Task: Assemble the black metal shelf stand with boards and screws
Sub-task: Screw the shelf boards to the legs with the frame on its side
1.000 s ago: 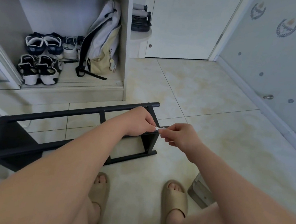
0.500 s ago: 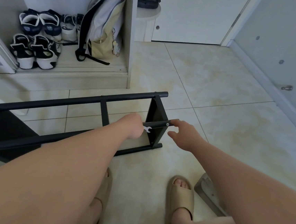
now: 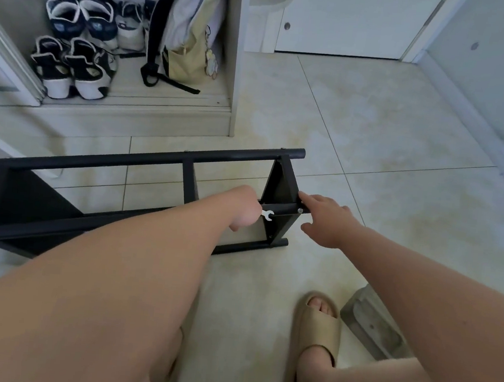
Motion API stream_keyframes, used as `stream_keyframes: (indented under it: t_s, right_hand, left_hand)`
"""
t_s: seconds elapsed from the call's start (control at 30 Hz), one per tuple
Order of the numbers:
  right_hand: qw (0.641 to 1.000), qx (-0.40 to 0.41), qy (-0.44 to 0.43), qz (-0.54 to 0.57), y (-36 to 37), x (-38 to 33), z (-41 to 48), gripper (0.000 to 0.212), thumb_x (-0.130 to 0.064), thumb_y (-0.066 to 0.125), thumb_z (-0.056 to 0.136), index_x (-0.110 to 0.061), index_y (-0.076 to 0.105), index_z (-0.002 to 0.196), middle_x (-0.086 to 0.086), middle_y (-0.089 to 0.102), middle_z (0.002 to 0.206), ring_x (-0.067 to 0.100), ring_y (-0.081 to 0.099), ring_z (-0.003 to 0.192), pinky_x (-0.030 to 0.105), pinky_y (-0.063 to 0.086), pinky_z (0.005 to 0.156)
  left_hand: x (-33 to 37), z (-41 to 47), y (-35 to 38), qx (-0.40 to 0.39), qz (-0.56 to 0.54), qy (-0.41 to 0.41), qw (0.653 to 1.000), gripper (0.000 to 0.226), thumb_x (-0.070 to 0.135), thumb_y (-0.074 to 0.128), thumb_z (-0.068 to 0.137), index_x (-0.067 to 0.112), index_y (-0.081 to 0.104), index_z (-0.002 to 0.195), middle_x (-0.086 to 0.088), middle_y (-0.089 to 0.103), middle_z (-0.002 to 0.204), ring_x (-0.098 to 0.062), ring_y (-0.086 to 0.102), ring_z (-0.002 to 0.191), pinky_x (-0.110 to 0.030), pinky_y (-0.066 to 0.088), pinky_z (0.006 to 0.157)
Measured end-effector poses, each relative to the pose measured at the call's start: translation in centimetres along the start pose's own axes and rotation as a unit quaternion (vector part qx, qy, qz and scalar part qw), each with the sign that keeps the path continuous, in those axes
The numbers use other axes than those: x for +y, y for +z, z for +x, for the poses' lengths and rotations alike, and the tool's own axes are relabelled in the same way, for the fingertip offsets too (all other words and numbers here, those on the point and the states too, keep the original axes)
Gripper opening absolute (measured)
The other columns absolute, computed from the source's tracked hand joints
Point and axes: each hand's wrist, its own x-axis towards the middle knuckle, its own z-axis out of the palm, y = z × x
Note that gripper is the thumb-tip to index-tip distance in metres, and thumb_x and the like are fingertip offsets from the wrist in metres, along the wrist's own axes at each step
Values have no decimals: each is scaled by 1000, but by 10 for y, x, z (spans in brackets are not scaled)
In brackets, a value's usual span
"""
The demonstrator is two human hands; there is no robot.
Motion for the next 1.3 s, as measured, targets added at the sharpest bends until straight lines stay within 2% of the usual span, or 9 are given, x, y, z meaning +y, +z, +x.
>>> stream_keyframes:
  t_s: [0.1,0.17,0.23,0.27,0.33,0.43,0.63,0.8,1.3]
  right_hand:
    - [999,-31,8,-4,3,-2,-20,58,-26,53,97,-26,31,150,0,46,145,26,41,134,44,33,97]
    - [998,-57,12,4,5,-4,-39,58,-29,55,98,-25,32,150,2,47,144,28,43,132,44,37,101]
    - [997,-70,18,26,13,-9,-62,59,-31,58,97,-22,33,150,4,47,143,30,44,131,46,42,103]
    - [997,-67,22,35,18,-13,-72,59,-31,58,97,-21,33,150,4,47,142,31,44,130,46,44,102]
    - [997,-57,38,44,33,-22,-97,59,-33,59,96,-21,34,148,4,46,142,32,42,129,45,45,98]
    - [996,-64,49,47,54,-36,-133,64,-37,59,96,-21,30,150,5,44,145,33,40,131,42,42,94]
    - [994,-69,45,76,89,-57,-189,71,-40,56,98,-17,22,156,8,38,151,36,37,133,44,39,101]
    - [993,-69,32,94,121,-69,-232,83,-43,55,98,-18,8,161,6,28,160,35,29,140,48,33,113]
    - [985,-153,-10,74,146,-102,-302,82,-49,52,99,-16,9,160,6,32,158,32,32,140,43,34,108]
  left_hand:
    - [-3,-17,8,-14,14,12,1000,28,12,47,100,2,65,120,-11,66,100,-26,63,83,-40,59,86]
    - [-8,-29,17,-16,23,21,999,26,10,47,100,2,65,118,-12,67,103,-26,62,84,-40,58,86]
    - [-16,-44,28,-16,24,42,999,24,6,43,100,3,65,109,-10,60,85,-26,56,78,-35,53,69]
    - [-23,-49,34,-11,22,57,998,23,4,40,99,4,63,100,-11,52,77,-25,49,72,-32,43,60]
    - [-35,-66,49,8,14,74,997,21,2,38,96,9,52,83,-13,41,73,-22,38,68,-32,25,57]
    - [-52,-86,67,43,-9,91,995,19,3,37,93,11,43,77,-5,31,63,-21,28,60,-31,19,56]
    - [-74,-118,94,79,-2,60,995,19,14,38,98,13,56,93,-2,54,80,-17,46,67,-30,30,54]
    - [-86,-142,109,84,-12,26,996,19,14,39,97,12,58,99,-2,56,86,-17,47,70,-29,31,52]
    - [-120,-191,133,38,7,17,999,17,17,42,96,14,59,95,0,55,76,-21,49,67,-29,34,53]
